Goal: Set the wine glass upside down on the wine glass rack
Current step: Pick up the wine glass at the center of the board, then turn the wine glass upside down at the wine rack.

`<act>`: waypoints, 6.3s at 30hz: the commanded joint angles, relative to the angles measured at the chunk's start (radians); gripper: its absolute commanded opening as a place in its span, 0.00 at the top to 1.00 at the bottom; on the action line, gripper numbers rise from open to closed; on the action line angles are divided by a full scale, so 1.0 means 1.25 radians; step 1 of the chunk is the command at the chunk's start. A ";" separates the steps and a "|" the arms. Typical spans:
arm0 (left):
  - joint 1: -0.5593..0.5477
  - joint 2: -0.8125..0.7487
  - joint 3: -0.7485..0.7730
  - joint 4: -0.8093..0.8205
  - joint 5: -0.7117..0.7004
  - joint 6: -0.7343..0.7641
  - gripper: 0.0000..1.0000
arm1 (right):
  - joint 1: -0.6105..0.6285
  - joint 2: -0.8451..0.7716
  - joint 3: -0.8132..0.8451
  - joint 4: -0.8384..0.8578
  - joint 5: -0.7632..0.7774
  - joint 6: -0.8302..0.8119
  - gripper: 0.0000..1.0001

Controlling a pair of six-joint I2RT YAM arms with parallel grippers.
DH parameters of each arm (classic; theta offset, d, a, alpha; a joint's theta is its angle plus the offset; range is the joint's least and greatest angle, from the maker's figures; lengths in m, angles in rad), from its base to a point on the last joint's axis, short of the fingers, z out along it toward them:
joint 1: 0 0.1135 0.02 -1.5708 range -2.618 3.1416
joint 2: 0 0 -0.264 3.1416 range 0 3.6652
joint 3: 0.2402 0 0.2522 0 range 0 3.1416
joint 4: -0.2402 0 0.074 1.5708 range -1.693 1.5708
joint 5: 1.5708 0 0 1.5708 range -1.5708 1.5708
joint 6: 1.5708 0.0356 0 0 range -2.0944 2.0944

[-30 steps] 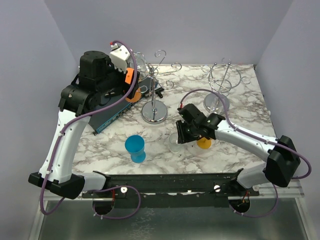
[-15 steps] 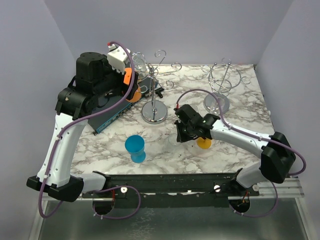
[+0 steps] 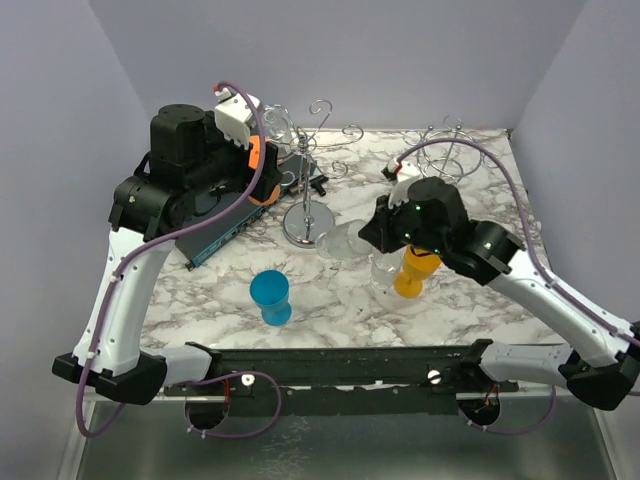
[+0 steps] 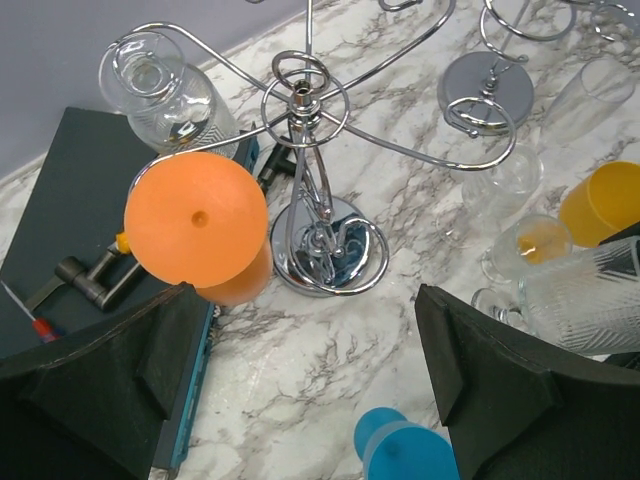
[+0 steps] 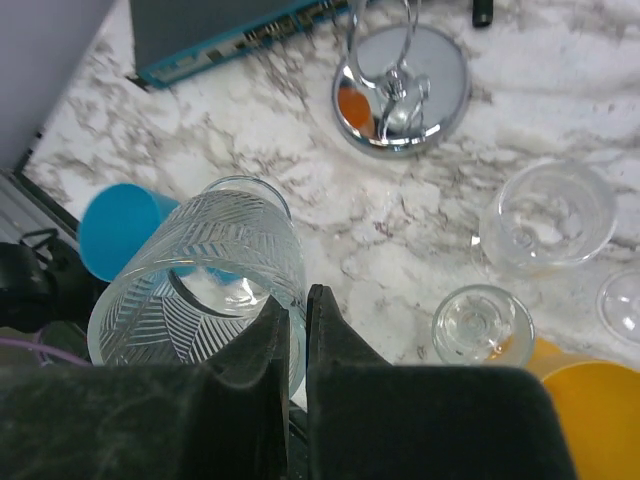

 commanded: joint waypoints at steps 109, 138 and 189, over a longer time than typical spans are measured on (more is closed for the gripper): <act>-0.001 -0.183 -0.198 0.156 0.265 0.697 1.00 | 0.005 0.001 0.077 0.215 -0.177 -0.007 0.18; -0.002 -0.333 -0.419 0.256 0.426 1.150 1.00 | 0.006 0.164 0.093 0.435 -0.455 -0.092 0.00; -0.002 -0.371 -0.478 0.396 0.453 1.135 1.00 | 0.010 0.182 -0.014 0.608 -0.505 -0.071 0.00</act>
